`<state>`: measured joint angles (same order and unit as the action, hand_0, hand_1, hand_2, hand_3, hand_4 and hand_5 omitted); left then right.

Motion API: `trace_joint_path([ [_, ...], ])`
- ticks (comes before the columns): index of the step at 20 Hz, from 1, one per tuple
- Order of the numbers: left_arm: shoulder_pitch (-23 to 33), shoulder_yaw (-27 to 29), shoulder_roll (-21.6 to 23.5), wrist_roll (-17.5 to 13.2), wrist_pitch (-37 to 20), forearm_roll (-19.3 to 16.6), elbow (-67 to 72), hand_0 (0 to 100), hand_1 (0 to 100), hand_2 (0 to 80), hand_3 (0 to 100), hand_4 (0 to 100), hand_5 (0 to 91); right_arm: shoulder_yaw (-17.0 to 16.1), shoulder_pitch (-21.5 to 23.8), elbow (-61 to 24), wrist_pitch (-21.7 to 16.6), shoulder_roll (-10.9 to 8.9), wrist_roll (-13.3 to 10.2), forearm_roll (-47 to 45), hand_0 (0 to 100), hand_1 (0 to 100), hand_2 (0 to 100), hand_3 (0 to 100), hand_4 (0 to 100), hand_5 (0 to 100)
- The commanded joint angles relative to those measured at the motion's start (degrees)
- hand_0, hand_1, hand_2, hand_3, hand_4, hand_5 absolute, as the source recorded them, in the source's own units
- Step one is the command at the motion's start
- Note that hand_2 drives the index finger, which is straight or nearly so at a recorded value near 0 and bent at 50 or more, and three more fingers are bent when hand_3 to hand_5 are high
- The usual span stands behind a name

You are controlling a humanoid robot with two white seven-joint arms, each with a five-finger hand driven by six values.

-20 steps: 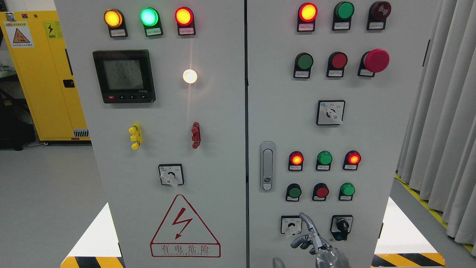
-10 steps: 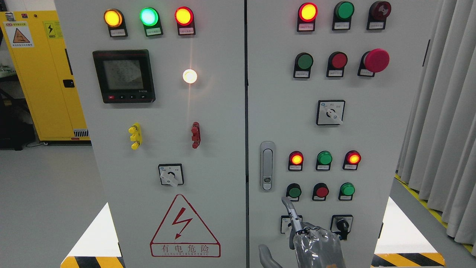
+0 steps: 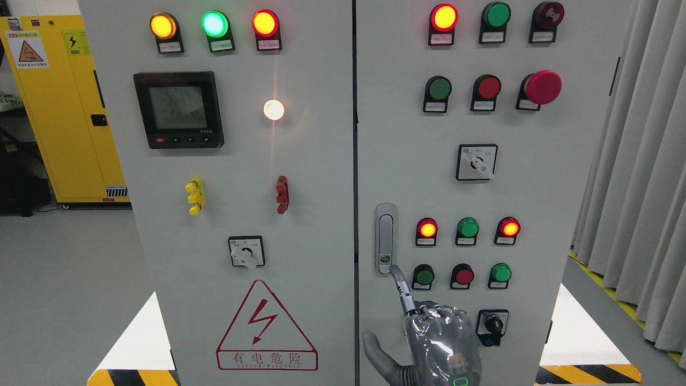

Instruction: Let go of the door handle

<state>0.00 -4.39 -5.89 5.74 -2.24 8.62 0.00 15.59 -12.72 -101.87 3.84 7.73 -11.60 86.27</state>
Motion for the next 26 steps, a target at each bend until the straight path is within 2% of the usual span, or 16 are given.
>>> trace_joint_path([
  [1,0.97,0.00,0.00,-0.02,0.05,-0.01,-0.88,12,56,0.0,0,0,0.0,0.40,-2.74,5.98,1.09,0.35,0.34,1.18,31,35,0,97,99,100],
  [26,0.97,0.00,0.00,-0.02,0.05,-0.01,-0.88,12,56,0.0,0,0,0.0,-0.04,-4.15,6.24,1.61,0.35,0.61,0.83,34,35,0,97,99,100],
])
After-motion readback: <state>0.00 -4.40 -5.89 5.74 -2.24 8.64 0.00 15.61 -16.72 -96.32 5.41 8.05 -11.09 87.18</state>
